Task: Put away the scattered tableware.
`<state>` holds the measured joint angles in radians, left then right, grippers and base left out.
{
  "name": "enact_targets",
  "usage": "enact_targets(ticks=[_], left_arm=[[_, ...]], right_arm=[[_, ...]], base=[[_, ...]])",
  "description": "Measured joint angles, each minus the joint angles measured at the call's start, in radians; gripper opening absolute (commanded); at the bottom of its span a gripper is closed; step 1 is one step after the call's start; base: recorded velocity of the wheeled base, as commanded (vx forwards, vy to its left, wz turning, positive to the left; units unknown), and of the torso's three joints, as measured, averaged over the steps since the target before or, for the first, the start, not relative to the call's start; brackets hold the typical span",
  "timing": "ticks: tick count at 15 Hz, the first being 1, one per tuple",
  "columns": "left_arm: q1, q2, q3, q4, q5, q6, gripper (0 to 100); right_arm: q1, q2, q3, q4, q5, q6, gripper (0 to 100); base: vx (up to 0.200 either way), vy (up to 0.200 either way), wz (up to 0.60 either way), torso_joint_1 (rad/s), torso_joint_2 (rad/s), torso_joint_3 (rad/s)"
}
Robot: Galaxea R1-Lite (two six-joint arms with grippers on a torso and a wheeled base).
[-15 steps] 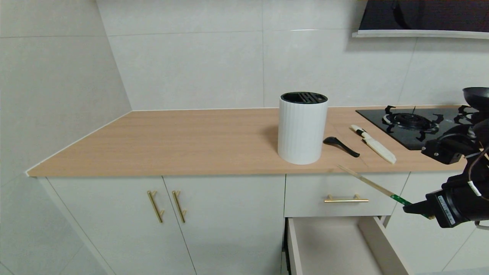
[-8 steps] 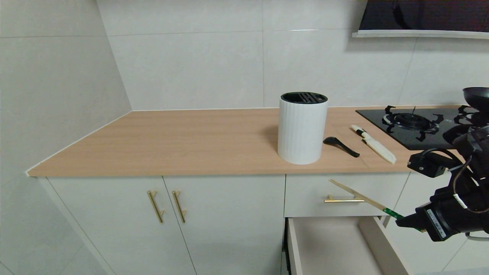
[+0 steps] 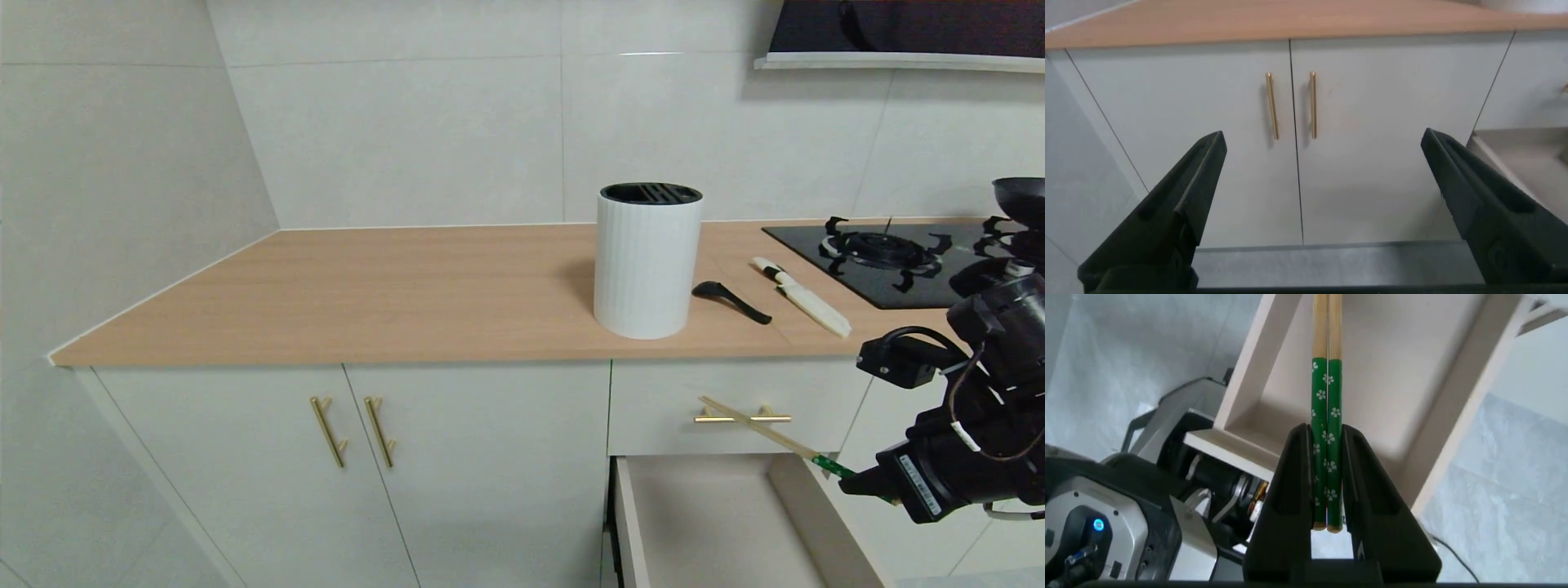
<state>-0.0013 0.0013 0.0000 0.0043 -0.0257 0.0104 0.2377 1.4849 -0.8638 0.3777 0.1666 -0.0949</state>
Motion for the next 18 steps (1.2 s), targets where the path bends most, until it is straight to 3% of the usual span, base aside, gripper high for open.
enact_targets(ticks=[14,18], left_arm=[[0.0,0.0,0.0,0.0,0.0,0.0,100],[-0.001,0.0,0.0,0.0,0.0,0.0,100]], right_arm=[[0.001,0.025,0.005,-0.002,-0.001,-0.001,0],[0.001,0.035,0.005,-0.002,-0.001,-0.001,0]], base=[[0.0,0.0,0.0,-0.147,0.46,0.304],[0.0,0.0,0.0,-0.021,0.1,0.066]])
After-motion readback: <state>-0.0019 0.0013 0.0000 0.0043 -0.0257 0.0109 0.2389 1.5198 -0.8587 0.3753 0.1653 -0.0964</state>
